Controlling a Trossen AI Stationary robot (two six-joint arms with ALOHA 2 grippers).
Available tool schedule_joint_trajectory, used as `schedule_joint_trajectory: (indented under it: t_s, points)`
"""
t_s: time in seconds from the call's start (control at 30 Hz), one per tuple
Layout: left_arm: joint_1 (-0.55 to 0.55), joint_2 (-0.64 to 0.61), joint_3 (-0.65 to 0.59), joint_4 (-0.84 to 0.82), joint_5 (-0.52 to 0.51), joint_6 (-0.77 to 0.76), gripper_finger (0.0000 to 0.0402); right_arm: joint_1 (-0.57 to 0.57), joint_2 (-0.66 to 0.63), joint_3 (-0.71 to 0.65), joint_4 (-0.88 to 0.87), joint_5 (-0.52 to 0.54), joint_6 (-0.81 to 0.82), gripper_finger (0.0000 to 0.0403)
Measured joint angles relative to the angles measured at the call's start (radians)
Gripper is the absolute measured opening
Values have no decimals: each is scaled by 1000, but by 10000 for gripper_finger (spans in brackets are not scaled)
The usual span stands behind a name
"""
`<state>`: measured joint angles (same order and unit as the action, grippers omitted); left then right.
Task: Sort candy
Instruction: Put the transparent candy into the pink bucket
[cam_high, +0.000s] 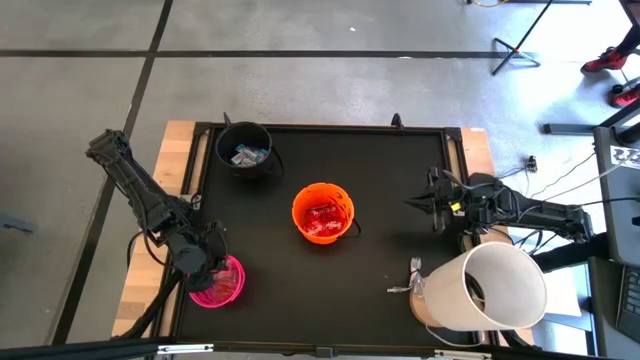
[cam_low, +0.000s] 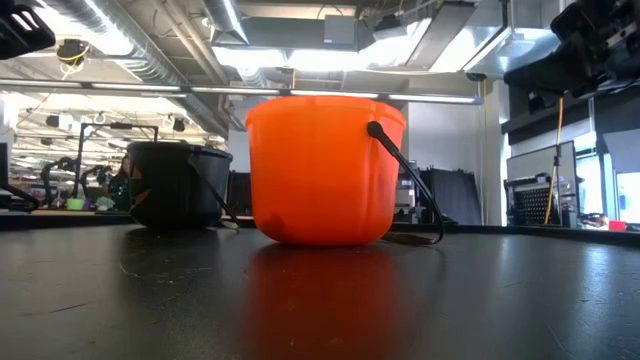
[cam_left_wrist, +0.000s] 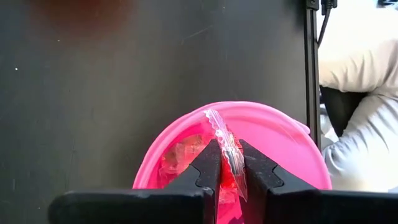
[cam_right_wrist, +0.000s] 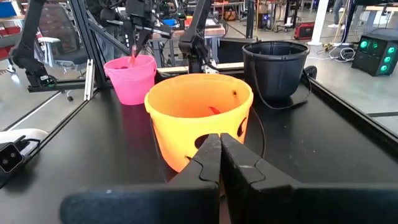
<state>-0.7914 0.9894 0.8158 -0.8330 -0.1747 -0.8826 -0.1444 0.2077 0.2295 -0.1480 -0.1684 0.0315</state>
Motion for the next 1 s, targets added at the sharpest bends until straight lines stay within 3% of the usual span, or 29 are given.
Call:
schedule_joint_trajectory:
  t_s: [0.53, 0.63, 0.77, 1.0]
  points:
    - [0, 0, 0, -5, 16, -2, 28, 0, 0, 0, -43, 0, 0, 5]
    - [0, 0, 0, 3, 16, -64, 35, 0, 0, 0, -43, 0, 0, 5]
    - [0, -4, 0, 21, 24, -110, 73, 0, 0, 0, -43, 0, 0, 5]
    - [0, -4, 0, 37, 87, -110, 198, 0, 0, 0, -42, 0, 0, 5]
